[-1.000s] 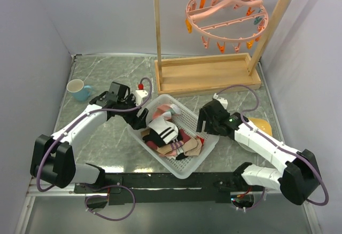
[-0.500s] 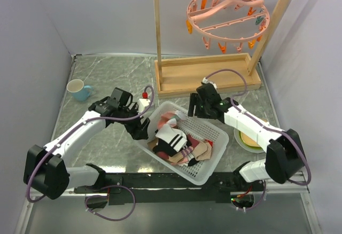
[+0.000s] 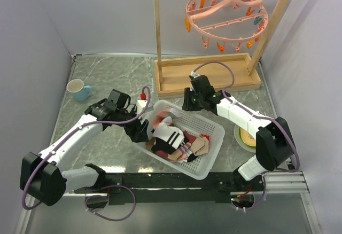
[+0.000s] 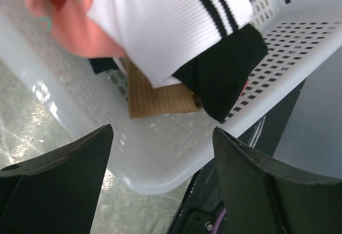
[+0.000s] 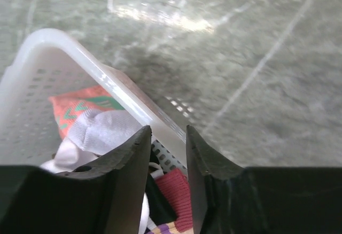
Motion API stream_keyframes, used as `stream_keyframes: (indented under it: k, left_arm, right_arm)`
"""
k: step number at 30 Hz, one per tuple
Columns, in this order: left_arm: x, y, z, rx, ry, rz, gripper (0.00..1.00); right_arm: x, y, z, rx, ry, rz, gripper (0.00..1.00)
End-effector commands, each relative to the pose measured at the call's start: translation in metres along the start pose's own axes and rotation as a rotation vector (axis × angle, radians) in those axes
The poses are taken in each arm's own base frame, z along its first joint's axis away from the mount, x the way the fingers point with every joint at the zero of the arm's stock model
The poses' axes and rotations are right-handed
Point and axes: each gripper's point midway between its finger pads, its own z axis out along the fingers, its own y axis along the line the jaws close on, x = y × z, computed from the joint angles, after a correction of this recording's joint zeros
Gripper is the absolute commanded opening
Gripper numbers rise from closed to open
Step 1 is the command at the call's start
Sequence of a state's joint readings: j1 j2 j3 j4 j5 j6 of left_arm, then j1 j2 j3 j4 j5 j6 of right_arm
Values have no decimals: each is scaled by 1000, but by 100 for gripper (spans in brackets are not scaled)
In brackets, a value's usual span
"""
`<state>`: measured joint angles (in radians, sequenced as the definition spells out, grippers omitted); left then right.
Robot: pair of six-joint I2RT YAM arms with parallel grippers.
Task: Clip the socks to the hanger
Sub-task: Adjust the bin at the center of the board.
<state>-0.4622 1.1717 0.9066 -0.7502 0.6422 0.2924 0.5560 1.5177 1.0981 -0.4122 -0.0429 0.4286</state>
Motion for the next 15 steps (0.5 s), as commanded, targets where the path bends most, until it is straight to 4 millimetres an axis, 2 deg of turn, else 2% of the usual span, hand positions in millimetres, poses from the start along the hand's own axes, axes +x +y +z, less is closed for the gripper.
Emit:
stream_keyframes:
  k: [1,3,5,8,10,11,13,14,15]
  left_arm:
    - [-5,-16,-1,69,-33,-12,81]
    - [-5,-19,-1,82,-36,-16,81]
    - [-3,-22,-1,99,-39,-19,81]
    - [-6,-24,-4,95,-52,-6,81]
    - [-6,-21,-3,87,-49,-11,81]
    - [-6,-20,-3,80,-48,-16,81]
    - [-10,-10,-4,23,-52,-21,78]
    - [-15,-5,-6,-11,-65,-11,76]
    - [-18,6,-8,-78,-69,-5,74]
  right_arm:
    - [-29,43,-5,-192,-68,-58,36]
    - [-37,53,-6,-220,-71,-72,34]
    - [-41,64,-3,-242,-60,-93,36]
    - [-51,74,0,-225,-62,-140,52]
    - [-60,73,-1,-187,-72,-162,57]
    - [-79,69,-8,-132,-122,-158,64]
    - [-80,55,-25,-54,-129,-140,67]
    - [-88,45,-50,5,-200,-129,72]
    - [-85,35,-63,44,-216,-121,73]
